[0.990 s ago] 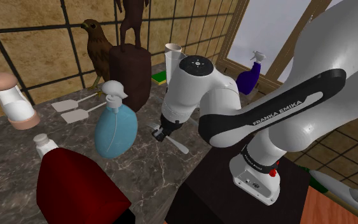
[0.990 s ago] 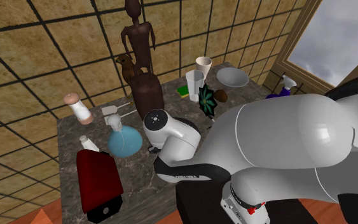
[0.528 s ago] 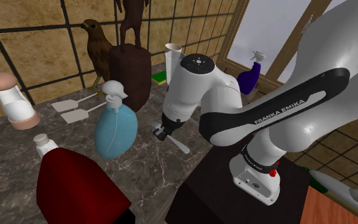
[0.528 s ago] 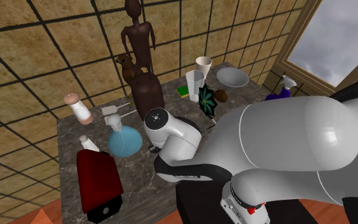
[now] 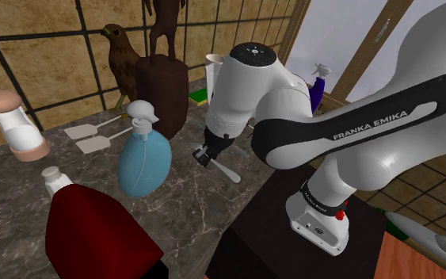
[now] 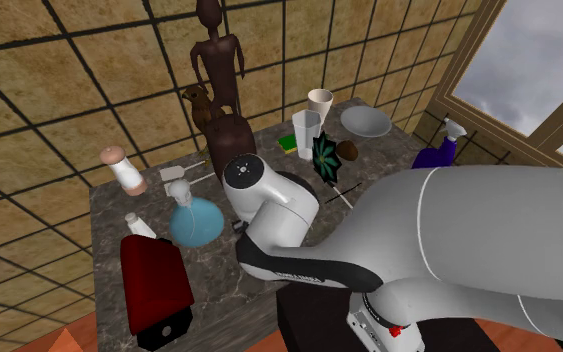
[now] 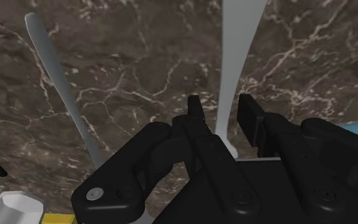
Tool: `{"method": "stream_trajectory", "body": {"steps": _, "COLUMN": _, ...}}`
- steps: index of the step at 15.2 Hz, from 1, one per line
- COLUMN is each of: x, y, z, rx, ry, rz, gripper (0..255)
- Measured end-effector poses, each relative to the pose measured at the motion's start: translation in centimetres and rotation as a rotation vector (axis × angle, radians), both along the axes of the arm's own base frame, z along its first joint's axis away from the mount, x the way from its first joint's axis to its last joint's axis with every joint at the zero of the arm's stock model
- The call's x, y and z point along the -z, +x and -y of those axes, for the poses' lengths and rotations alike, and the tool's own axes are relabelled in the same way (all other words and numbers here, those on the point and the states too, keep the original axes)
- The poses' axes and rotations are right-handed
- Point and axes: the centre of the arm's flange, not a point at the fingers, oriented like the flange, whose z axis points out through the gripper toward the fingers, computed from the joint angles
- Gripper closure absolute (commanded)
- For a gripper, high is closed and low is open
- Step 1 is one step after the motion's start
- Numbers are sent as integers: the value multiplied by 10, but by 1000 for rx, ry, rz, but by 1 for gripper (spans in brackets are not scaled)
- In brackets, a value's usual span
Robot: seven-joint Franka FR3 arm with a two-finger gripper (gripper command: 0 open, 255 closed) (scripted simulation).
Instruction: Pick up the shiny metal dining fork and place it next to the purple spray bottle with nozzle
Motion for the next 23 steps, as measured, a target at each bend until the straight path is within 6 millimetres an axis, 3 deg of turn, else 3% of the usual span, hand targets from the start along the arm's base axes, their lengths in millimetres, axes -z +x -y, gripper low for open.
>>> {"method": "stream_trajectory", "body": {"steps": 23, "x": -121, "y": 0, "z": 0, "rx": 0, "ry": 0, "rz": 0, "gripper": 255}}
